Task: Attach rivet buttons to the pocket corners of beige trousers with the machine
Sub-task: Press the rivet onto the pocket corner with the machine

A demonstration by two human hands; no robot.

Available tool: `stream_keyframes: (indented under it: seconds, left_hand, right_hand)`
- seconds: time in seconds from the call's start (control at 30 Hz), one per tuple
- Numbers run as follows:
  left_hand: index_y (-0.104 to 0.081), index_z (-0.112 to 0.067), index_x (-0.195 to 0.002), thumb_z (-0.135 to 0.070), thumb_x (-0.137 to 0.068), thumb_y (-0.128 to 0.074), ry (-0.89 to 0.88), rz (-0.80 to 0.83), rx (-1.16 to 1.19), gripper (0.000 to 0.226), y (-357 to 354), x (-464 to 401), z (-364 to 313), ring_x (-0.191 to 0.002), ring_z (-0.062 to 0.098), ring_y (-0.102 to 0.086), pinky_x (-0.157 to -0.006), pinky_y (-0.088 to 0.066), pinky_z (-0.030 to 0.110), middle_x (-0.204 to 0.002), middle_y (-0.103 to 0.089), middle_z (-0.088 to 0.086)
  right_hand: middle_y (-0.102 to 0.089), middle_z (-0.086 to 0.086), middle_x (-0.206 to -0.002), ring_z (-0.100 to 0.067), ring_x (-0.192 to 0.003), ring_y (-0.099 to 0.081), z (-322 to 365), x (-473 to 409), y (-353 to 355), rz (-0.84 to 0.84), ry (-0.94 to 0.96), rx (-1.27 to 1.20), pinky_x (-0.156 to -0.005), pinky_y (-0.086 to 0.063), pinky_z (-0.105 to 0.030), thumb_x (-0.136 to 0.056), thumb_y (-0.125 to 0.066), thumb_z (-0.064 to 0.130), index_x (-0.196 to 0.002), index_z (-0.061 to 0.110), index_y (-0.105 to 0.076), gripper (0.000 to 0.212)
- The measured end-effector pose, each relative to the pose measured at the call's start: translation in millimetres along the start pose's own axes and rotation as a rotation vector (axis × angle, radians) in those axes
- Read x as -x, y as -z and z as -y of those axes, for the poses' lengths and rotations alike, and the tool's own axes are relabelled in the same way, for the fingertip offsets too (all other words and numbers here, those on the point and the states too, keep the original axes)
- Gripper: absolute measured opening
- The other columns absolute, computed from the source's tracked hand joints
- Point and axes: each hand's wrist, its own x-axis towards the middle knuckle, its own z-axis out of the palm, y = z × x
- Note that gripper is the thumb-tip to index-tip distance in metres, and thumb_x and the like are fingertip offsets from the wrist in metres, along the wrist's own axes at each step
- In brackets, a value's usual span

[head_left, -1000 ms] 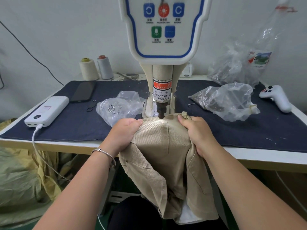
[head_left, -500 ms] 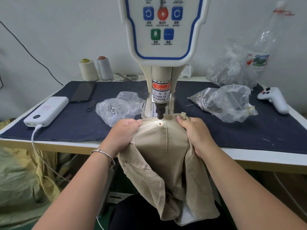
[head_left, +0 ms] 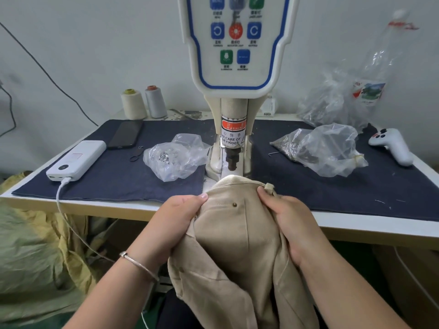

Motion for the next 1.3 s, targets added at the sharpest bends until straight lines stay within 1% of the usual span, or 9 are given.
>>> stream_keyframes:
  seconds: [0.13, 0.27, 0.47, 0.7, 0.87, 0.97, 1.1, 1.17, 1.3]
  left_hand:
    - [-0.06, 0.009, -0.085, -0.046, -0.092, -0.06, -0.15, -0.129, 0.091, 0.055, -5, 1, -15, -0.072, 0.02, -0.058, -0.074, -0.046, 0.033, -0.076, -0.064, 0.01]
    - [-0.078, -0.018, -0.075, -0.041, -0.095, -0.057, -0.201, -0.064, 0.165, 0.037, 0, 9, -29, -0.071, 0.013, -0.069, -0.066, -0.053, 0.02, -0.076, -0.075, 0.004]
    - [-0.079, -0.009, -0.085, -0.036, -0.083, -0.071, -0.057, 0.074, 0.346, 0.028, 7, 39, -42, -0.075, 0.017, -0.071, -0.063, -0.056, 0.022, -0.084, -0.076, 0.01]
    - [-0.078, -0.004, -0.102, -0.033, -0.084, -0.068, 0.028, 0.298, 0.518, 0.036, 12, 77, -52, -0.088, 0.024, -0.075, -0.072, -0.059, 0.028, -0.1, -0.076, 0.016]
    - [-0.073, -0.003, -0.115, -0.049, -0.071, -0.082, 0.053, 0.434, 0.495, 0.064, 18, 93, -54, -0.104, 0.031, -0.071, -0.082, -0.058, 0.032, -0.114, -0.072, 0.021]
    - [-0.072, -0.001, -0.111, -0.06, -0.072, -0.079, 0.034, 0.493, 0.432, 0.071, 19, 98, -62, -0.09, 0.028, -0.072, -0.074, -0.057, 0.03, -0.101, -0.073, 0.019]
    - [-0.066, 0.01, -0.105, -0.054, -0.074, -0.08, -0.028, 0.508, 0.205, 0.072, 28, 96, -70, -0.083, 0.034, -0.058, -0.066, -0.046, 0.037, -0.091, -0.064, 0.022]
    - [-0.061, 0.015, -0.108, -0.047, -0.072, -0.083, 0.013, 0.593, 0.134, 0.076, 32, 95, -75, -0.084, 0.036, -0.056, -0.066, -0.051, 0.036, -0.093, -0.062, 0.027]
    - [-0.064, 0.015, -0.109, -0.033, -0.075, -0.083, -0.044, 0.729, 0.358, 0.062, 27, 91, -78, -0.076, 0.024, -0.071, -0.069, -0.059, 0.029, -0.09, -0.071, 0.02]
  right_hand:
    - [-0.072, -0.008, -0.073, -0.014, -0.066, -0.067, 19, 4, -9, 0.043, 0.128, -0.135, -0.057, -0.051, -0.018, -0.091, -0.065, 0.026, -0.073, 0.007, -0.074, 0.028]
    - [-0.075, -0.008, -0.085, -0.016, -0.08, -0.071, 32, 14, -11, 0.143, 0.21, -0.206, -0.068, -0.056, -0.022, -0.091, -0.062, 0.024, -0.081, 0.011, -0.077, 0.023]
    - [-0.075, -0.014, -0.095, -0.023, -0.088, -0.073, 38, 51, 2, 0.24, 0.112, -0.264, -0.069, -0.058, -0.026, -0.083, -0.062, 0.029, -0.091, 0.009, -0.078, 0.027]
    - [-0.074, -0.019, -0.099, -0.026, -0.092, -0.073, 48, 88, 16, 0.377, 0.115, -0.324, -0.068, -0.057, -0.025, -0.081, -0.06, 0.026, -0.094, 0.004, -0.076, 0.03]
    - [-0.073, -0.019, -0.102, -0.028, -0.095, -0.072, 50, 101, 24, 0.451, 0.146, -0.291, -0.071, -0.057, -0.028, -0.081, -0.061, 0.029, -0.098, 0.005, -0.076, 0.033]
    - [-0.073, -0.022, -0.098, -0.029, -0.089, -0.073, 52, 104, 30, 0.463, 0.129, -0.28, -0.067, -0.058, -0.03, -0.077, -0.064, 0.03, -0.094, 0.003, -0.076, 0.035]
    - [-0.073, -0.022, -0.09, -0.027, -0.079, -0.074, 59, 97, 48, 0.363, 0.161, -0.232, -0.064, -0.059, -0.03, -0.072, -0.065, 0.029, -0.083, 0.002, -0.077, 0.031]
    - [-0.074, -0.02, -0.083, -0.024, -0.072, -0.073, 61, 90, 59, 0.327, 0.166, -0.204, -0.061, -0.059, -0.029, -0.074, -0.063, 0.026, -0.076, 0.005, -0.077, 0.026]
    - [-0.074, -0.019, -0.087, -0.024, -0.076, -0.074, 60, 83, 69, 0.347, 0.123, -0.155, -0.061, -0.058, -0.026, -0.076, -0.063, 0.026, -0.08, 0.005, -0.078, 0.027]
